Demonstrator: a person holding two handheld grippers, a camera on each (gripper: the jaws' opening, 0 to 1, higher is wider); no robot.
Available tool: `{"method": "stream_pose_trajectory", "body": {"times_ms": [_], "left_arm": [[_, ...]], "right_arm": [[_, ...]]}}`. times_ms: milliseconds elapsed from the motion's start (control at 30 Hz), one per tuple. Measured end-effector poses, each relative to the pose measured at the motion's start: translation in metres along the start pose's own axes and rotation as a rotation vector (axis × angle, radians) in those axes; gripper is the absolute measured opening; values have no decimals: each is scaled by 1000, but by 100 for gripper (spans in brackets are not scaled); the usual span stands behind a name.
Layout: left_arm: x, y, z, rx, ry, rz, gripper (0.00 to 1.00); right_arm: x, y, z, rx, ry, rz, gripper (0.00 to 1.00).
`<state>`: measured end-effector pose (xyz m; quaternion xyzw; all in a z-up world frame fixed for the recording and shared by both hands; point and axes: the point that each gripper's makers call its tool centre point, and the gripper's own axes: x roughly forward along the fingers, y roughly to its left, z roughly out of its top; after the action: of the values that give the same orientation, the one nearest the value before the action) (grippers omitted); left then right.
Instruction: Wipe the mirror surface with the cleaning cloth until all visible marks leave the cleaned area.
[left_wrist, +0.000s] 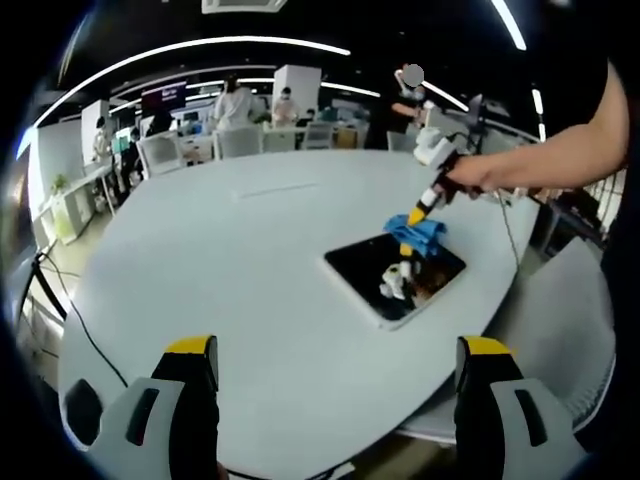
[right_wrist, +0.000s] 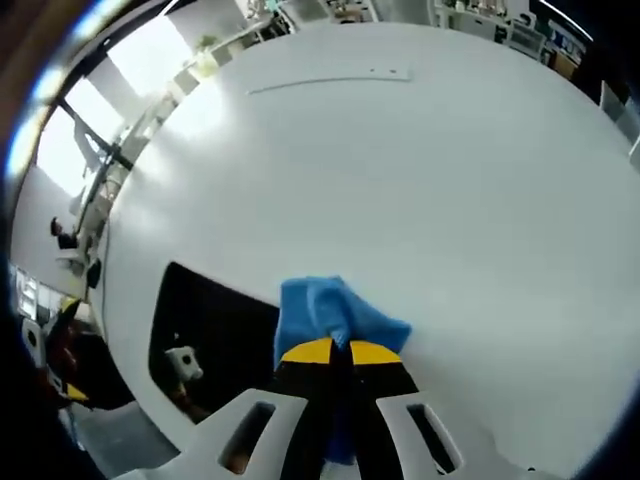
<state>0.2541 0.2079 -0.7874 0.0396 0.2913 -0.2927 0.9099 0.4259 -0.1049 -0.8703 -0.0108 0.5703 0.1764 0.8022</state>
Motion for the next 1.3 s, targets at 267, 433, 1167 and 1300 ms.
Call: {"method": "stream_pose_trajectory", "body": {"times_ms": [267,433,1167,1300], "left_arm": [[2,-1,0,-5,-3,-1,99],[3,-3,2,-1,-4,-4,99],[16,-11,14,28,2,-36,99],[21,-13,21,36,-3,-45,99]], "right_arm": [[-2,1,-1,-21,-8,-10,0],[-1,0,-1,-29,-12,-6,0],[-42,-67,-12,16,-64,-72,0],[-44,-75,-16,24,-62,-79,0]]}}
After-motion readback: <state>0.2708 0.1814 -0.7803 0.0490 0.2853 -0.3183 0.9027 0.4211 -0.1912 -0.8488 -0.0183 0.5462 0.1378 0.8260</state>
